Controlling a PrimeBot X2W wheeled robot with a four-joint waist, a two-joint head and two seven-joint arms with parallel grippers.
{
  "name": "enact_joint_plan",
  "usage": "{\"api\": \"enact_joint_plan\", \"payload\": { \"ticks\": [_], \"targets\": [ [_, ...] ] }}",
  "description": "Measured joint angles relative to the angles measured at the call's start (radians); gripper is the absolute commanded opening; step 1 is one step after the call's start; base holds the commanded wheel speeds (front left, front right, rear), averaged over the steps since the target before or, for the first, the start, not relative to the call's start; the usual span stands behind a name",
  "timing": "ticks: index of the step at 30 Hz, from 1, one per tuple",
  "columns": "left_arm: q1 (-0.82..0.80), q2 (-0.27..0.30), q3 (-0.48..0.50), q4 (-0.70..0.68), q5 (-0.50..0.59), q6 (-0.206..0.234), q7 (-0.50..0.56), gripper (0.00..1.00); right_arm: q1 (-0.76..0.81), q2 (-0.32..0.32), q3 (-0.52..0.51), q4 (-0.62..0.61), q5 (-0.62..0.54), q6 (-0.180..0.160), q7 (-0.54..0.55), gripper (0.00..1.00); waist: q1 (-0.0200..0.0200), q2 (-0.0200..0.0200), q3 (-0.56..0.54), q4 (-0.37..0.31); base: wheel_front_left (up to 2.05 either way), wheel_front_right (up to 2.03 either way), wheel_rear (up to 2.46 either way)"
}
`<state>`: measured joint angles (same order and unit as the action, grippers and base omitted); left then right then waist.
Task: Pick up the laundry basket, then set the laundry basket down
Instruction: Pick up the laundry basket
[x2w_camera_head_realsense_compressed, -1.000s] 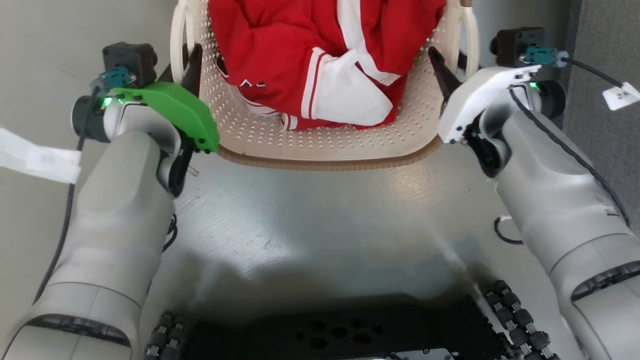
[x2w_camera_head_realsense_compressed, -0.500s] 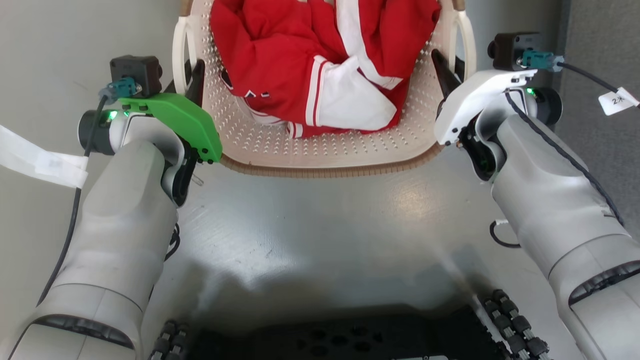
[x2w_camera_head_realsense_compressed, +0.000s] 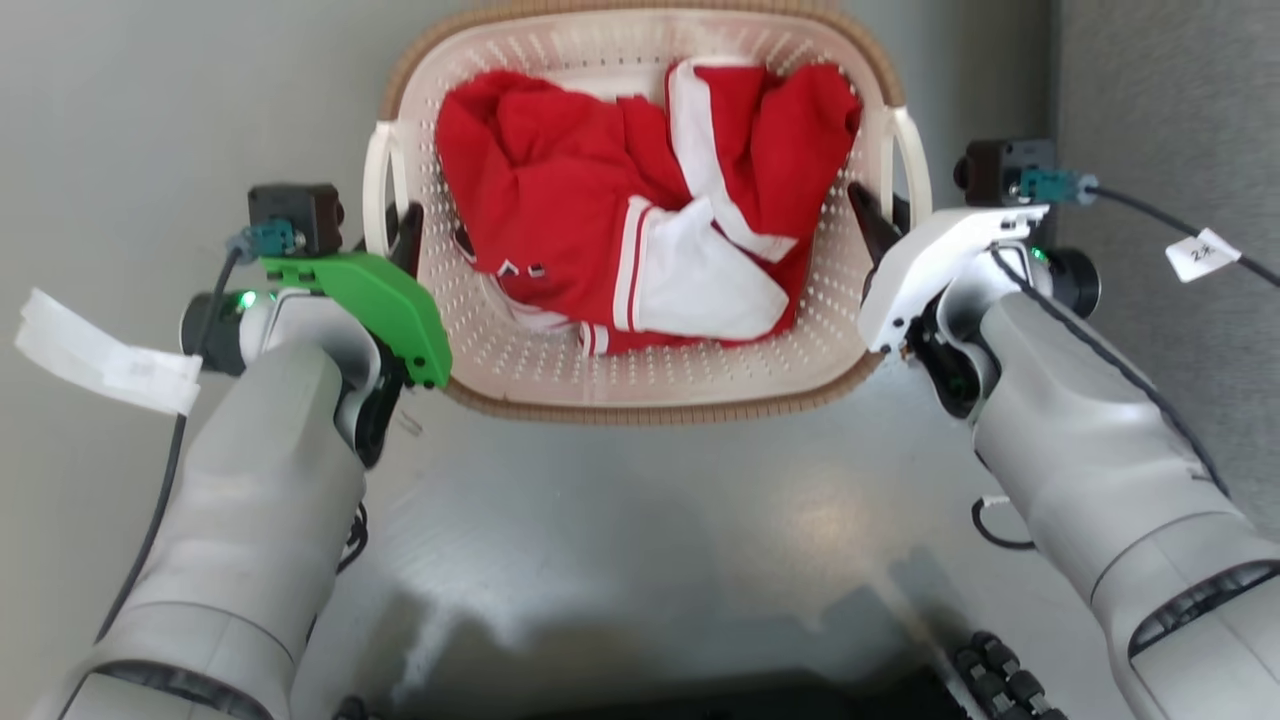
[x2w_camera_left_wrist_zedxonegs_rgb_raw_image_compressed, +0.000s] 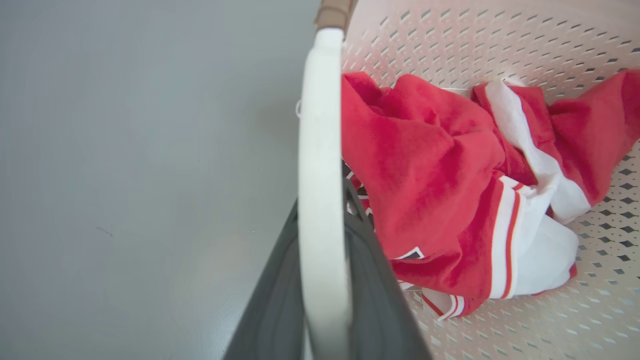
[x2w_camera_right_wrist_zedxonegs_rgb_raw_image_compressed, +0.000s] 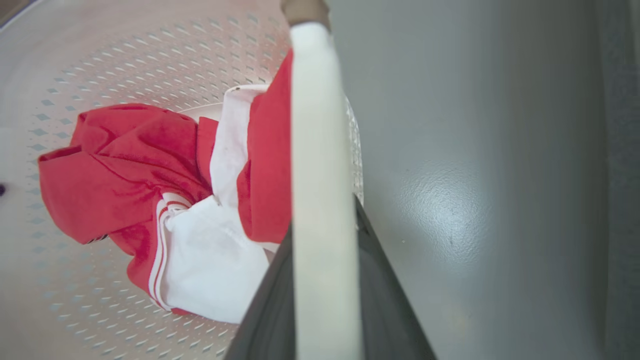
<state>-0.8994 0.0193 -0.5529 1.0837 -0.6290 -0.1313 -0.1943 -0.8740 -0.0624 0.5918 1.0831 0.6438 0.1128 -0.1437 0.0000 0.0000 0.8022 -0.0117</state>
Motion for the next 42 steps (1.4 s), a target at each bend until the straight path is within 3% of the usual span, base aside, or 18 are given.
{"api": "enact_joint_plan", "payload": {
  "ticks": [42],
  "targets": [
    [0.311, -0.009, -0.13, 0.06, -0.188, -0.001, 0.155, 0.0, 0.306, 0.005, 0.172, 0.03, 0.229, -0.002, 0.199, 0.0, -0.0001, 0.0, -0.535, -0.022, 0.0, 0.0, 0.0]
  ]
}}
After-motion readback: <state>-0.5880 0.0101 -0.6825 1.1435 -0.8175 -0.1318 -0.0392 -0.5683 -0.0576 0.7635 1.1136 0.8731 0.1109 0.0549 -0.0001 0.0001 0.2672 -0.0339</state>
